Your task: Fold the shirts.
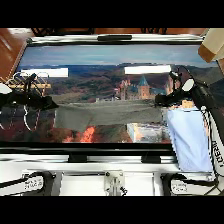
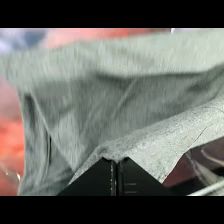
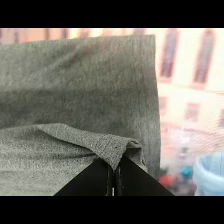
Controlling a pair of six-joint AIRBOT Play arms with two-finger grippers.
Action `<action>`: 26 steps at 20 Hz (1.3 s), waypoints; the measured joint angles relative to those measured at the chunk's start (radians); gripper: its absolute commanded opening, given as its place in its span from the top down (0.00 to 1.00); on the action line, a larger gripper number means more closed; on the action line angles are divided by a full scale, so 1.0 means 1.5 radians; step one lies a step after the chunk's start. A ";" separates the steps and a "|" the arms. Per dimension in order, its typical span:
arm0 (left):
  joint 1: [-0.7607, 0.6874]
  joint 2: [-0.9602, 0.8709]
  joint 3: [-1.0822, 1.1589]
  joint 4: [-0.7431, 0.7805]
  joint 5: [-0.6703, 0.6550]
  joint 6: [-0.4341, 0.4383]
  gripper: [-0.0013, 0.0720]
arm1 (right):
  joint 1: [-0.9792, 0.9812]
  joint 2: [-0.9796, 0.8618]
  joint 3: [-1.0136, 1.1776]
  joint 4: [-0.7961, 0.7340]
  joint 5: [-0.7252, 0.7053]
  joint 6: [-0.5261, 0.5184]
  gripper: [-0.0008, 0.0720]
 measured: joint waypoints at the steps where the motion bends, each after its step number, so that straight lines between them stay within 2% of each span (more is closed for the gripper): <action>1: 0.000 -0.011 0.010 -0.004 0.004 -0.003 0.95 | 0.000 -0.009 0.005 0.000 -0.003 0.000 0.90; 3: 0.000 -0.040 0.023 -0.008 0.012 -0.016 0.95 | 0.000 -0.028 0.011 0.000 0.000 0.001 0.87; 4: 0.000 -0.054 0.026 -0.010 0.016 -0.024 0.92 | 0.000 -0.037 0.013 0.000 0.003 0.002 0.80; 5: 0.000 -0.069 0.030 -0.011 0.017 -0.037 0.68 | 0.000 -0.046 0.015 0.000 0.007 0.004 0.44; 6: 0.000 -0.082 0.031 -0.011 0.018 -0.050 0.30 | 0.000 -0.053 0.016 -0.001 0.014 0.005 0.31; 7: 0.000 -0.093 0.033 -0.013 0.018 -0.063 0.18 | -0.001 -0.057 0.017 -0.001 0.021 0.005 0.30; 9: 0.000 -0.106 0.036 -0.014 0.012 -0.079 0.18 | -0.004 -0.061 0.021 0.000 0.040 0.003 0.30; 10: 0.000 -0.109 0.039 -0.015 0.006 -0.084 0.18 | -0.008 -0.061 0.024 0.000 0.045 0.001 0.24; 11: 0.001 -0.112 0.043 -0.015 -0.002 -0.089 0.18 | -0.012 -0.061 0.028 0.002 0.047 0.000 0.08; 12: 0.002 -0.114 0.050 -0.015 -0.011 -0.091 0.18 | -0.017 -0.061 0.030 0.007 0.047 -0.002 0.08; 20: -0.014 -0.105 0.111 -0.030 -0.060 -0.100 0.18 | -0.024 -0.104 0.035 0.052 0.000 -0.005 0.09; 22: -0.026 -0.099 0.119 -0.032 -0.062 -0.100 0.18 | -0.025 -0.117 0.037 0.072 0.004 -0.006 0.26; 23: -0.034 -0.097 0.122 -0.033 -0.065 -0.100 0.18 | -0.025 -0.122 0.037 0.080 0.009 -0.006 0.39; 24: -0.042 -0.096 0.124 -0.035 -0.065 -0.100 0.20 | -0.025 -0.126 0.037 0.092 0.018 -0.008 0.68; 25: -0.054 -0.094 0.125 -0.038 -0.065 -0.100 0.28 | -0.025 -0.129 0.035 0.102 0.030 -0.008 0.91; 26: -0.065 -0.094 0.126 -0.040 -0.065 -0.100 0.40 | -0.024 -0.130 0.036 0.111 0.042 -0.008 0.90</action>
